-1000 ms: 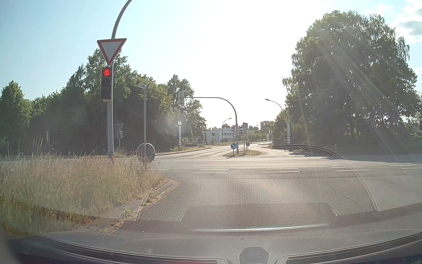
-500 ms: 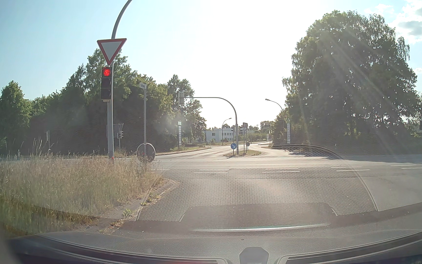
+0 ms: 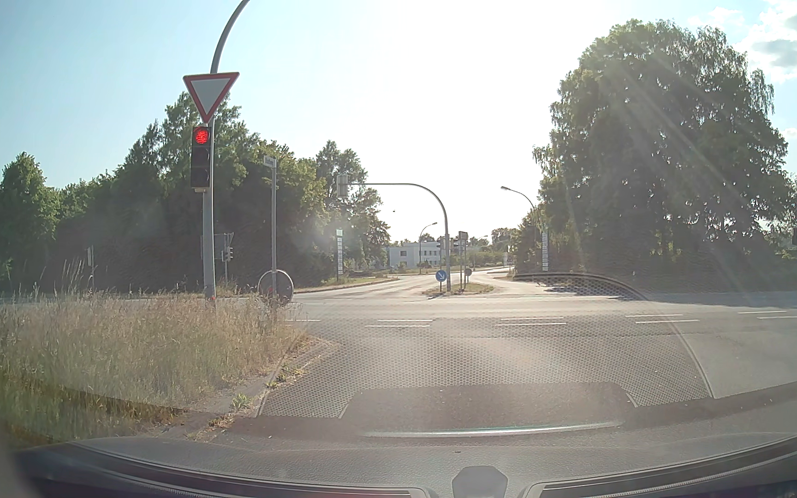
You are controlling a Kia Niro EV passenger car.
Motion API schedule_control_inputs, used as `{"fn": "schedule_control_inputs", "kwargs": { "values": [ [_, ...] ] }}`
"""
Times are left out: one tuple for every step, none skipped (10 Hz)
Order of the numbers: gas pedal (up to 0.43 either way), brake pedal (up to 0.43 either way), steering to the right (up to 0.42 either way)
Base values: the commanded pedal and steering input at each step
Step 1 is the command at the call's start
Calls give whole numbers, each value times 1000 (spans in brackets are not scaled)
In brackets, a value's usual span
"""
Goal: Follow the waypoints while adhering to traffic rules and regulations
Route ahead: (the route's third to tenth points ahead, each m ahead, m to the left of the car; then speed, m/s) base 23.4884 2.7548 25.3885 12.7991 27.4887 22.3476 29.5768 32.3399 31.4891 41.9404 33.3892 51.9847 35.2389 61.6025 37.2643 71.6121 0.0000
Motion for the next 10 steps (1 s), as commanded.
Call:
{"fn": "schedule_control_inputs", "kwargs": {
  "values": [
    [0, 213, 11],
    [0, 213, 10],
    [0, 213, 10],
    [0, 213, 10],
    [0, 213, 10],
    [0, 213, 11],
    [0, 213, 11],
    [0, 213, 11],
    [0, 213, 11],
    [0, 213, 11]
  ]
}}
